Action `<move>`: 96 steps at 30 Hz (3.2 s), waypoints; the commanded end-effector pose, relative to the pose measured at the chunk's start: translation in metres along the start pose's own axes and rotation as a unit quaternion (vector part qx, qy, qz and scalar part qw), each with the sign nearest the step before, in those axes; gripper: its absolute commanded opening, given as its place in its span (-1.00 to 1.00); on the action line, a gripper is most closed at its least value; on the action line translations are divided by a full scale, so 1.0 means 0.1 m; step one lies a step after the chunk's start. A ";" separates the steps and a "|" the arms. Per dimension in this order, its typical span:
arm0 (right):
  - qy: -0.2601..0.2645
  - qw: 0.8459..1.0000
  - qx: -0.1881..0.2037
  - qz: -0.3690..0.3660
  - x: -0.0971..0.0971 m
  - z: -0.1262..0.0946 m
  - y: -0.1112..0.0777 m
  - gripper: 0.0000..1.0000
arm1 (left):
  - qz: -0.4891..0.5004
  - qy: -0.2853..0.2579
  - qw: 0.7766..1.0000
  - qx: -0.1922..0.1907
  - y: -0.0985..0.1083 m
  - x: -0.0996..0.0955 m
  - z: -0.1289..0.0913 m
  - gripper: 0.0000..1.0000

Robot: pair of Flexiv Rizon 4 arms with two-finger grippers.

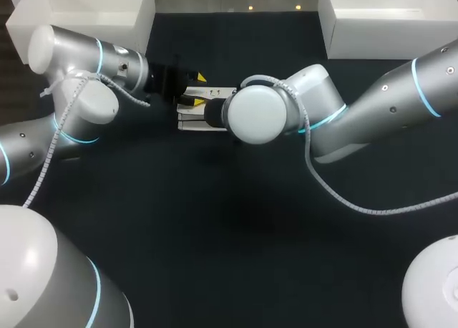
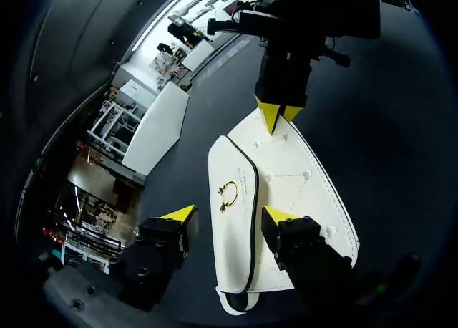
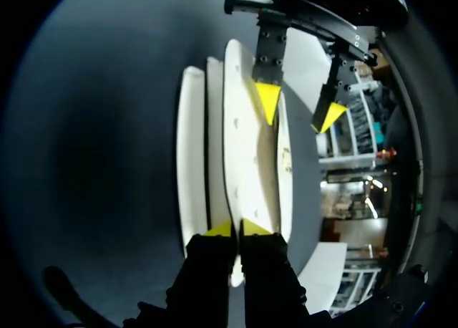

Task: Pick up the bag, open it, inspect its contents, close it, and place it on the opposite side

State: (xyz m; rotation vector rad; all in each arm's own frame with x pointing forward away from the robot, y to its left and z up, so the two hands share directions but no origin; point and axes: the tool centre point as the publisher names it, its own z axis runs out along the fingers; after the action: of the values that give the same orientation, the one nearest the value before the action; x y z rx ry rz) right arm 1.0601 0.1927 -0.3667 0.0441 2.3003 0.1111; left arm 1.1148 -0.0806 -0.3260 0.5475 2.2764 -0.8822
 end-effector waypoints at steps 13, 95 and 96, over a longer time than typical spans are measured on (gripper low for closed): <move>0.011 1.000 -0.005 -0.007 -0.06 -0.26 0.06 1.00 | -0.034 0.018 0.999 0.014 -0.21 -0.06 -0.50 1.00; 0.423 0.593 0.037 0.684 -0.86 -0.16 -0.52 1.00 | -0.833 0.102 0.532 -0.111 -0.14 -0.01 -1.32 1.00; 0.423 0.593 0.037 0.684 -0.86 -0.16 -0.52 1.00 | -0.833 0.102 0.532 -0.111 -0.14 -0.01 -1.32 1.00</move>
State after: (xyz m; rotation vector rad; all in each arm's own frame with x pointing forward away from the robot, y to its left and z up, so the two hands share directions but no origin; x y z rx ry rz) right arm 1.1069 0.1395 -0.2958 1.4727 2.8668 0.6740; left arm 1.0506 0.0003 -0.2390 -1.7202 2.6781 -1.0226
